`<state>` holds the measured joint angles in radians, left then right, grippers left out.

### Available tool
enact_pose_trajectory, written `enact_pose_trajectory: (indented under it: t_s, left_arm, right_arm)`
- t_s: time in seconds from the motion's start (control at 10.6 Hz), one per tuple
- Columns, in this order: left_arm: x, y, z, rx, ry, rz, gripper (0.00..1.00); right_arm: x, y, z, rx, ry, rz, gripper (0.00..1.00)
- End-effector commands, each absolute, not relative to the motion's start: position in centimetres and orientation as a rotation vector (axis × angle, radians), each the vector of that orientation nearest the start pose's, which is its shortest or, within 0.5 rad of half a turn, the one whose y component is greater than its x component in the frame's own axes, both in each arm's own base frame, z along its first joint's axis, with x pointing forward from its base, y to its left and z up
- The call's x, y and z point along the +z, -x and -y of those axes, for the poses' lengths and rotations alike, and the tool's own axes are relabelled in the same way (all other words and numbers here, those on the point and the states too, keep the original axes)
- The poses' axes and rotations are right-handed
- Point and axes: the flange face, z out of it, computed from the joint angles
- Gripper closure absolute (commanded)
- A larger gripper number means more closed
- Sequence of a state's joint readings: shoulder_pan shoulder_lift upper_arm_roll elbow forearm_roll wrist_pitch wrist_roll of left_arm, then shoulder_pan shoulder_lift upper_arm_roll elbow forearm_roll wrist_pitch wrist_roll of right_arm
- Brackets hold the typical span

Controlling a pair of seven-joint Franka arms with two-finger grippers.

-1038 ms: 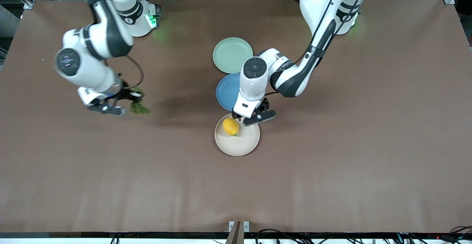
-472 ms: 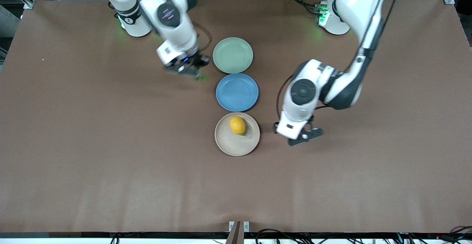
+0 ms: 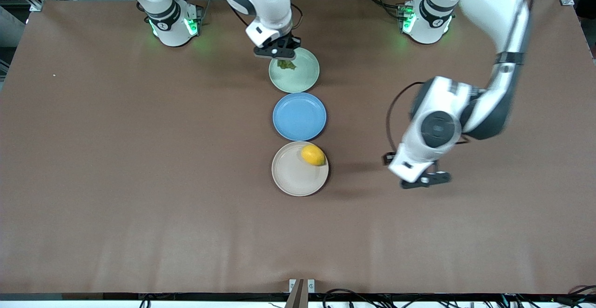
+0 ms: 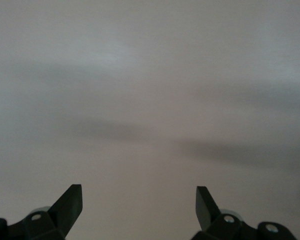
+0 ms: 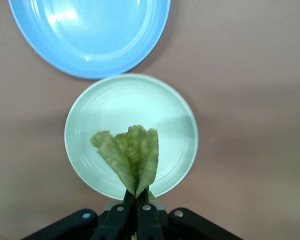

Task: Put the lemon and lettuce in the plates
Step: 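Release the lettuce onto the green plate with the right gripper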

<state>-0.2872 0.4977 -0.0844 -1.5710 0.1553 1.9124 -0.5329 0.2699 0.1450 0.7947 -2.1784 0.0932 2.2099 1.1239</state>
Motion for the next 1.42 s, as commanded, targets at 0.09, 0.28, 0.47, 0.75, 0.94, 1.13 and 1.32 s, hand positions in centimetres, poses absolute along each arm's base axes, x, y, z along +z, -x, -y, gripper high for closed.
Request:
enact_pose_trajectory:
  t_s: [0.09,0.28,0.47,0.75,0.94,1.13,1.32]
  left_arm:
    - [38.7,-61.1,12.0,0.237,3.03,-0.044,0.0]
    - [44.5,-58.6,7.5,0.162,3.121,-0.104,0.0]
    - [50.7,-56.5,6.8,0.071,3.139,-0.092,0.0]
    - [58.0,-55.8,5.8,-0.087,3.137,-0.069,0.0]
    - [59.4,-55.4,6.0,-0.041,3.107,-0.098,0.0]
    - [60.4,-55.0,6.7,0.006,3.102,-0.117,0.0]
    - [61.4,-54.7,6.9,-0.005,3.119,-0.114,0.0]
  right_arm:
    - [27.1,-23.6,-49.9,0.27,3.161,-0.204,1.0]
    - [24.8,-23.6,-50.3,0.238,3.157,-0.228,1.0]
    - [24.8,-24.2,-50.3,0.237,3.156,-0.25,0.25]
    - [28.0,-28.5,-49.8,0.172,3.139,-0.367,0.0]
    - [32.3,-30.4,-48.7,0.098,3.177,-0.425,0.0]
    - [37.4,-32.3,-47.2,0.082,3.196,-0.527,0.0]
    - [43.8,-34.7,-43.9,0.026,3.185,-0.522,0.0]
